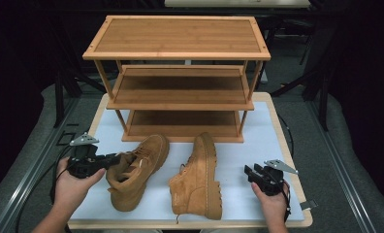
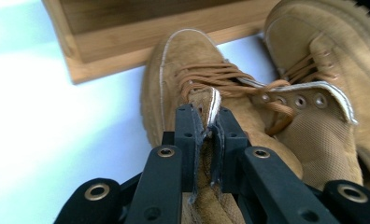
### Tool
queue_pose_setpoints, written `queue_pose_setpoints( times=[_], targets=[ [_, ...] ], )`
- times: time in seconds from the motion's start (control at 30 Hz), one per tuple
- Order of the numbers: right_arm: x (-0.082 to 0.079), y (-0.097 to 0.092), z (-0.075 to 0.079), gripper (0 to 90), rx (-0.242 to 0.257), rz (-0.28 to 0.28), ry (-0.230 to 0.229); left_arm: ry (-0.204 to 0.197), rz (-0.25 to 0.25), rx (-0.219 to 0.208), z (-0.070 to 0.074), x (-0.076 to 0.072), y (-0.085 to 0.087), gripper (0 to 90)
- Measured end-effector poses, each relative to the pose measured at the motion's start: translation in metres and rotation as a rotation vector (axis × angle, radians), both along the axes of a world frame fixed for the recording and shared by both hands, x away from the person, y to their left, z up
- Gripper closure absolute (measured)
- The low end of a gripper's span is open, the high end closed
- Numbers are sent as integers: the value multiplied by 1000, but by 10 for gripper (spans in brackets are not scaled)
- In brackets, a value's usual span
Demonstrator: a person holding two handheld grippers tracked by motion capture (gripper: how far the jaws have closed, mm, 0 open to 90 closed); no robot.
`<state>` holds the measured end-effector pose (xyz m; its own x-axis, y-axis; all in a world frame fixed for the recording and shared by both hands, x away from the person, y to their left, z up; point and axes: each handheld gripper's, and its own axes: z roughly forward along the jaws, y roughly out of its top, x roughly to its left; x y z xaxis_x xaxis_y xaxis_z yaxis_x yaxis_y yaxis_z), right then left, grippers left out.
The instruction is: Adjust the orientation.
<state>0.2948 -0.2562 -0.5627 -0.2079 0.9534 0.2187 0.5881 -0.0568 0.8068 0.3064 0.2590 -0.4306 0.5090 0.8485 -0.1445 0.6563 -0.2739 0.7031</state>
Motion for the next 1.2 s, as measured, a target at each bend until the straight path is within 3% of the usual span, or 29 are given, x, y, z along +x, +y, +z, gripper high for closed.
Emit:
queue_pose_setpoints(
  times=[0.17,0.27,0.37,0.53,0.73,0.87,0.97,1.1,1.2],
  targets=[
    [0,0,-1,556,14,-2,-16,41,-8,42,1,10,9,820],
    [0,-1,0,556,12,-1,-6,60,-13,20,0,11,13,813],
    [0,-1,0,555,12,0,-2,74,-16,37,1,12,11,785],
    [0,0,-1,555,5,2,7,129,-11,105,8,15,3,705],
    [1,-1,-2,555,10,0,1,216,-23,224,23,19,-9,632],
    [1,0,-2,555,11,1,2,284,-23,322,29,24,-17,618],
    [1,-1,-2,555,12,3,3,327,-26,366,30,27,-22,621],
    [0,0,-2,555,14,4,3,394,2,399,29,32,-25,655],
    [1,0,-2,555,14,5,5,440,9,395,27,36,-24,660]
  ],
)
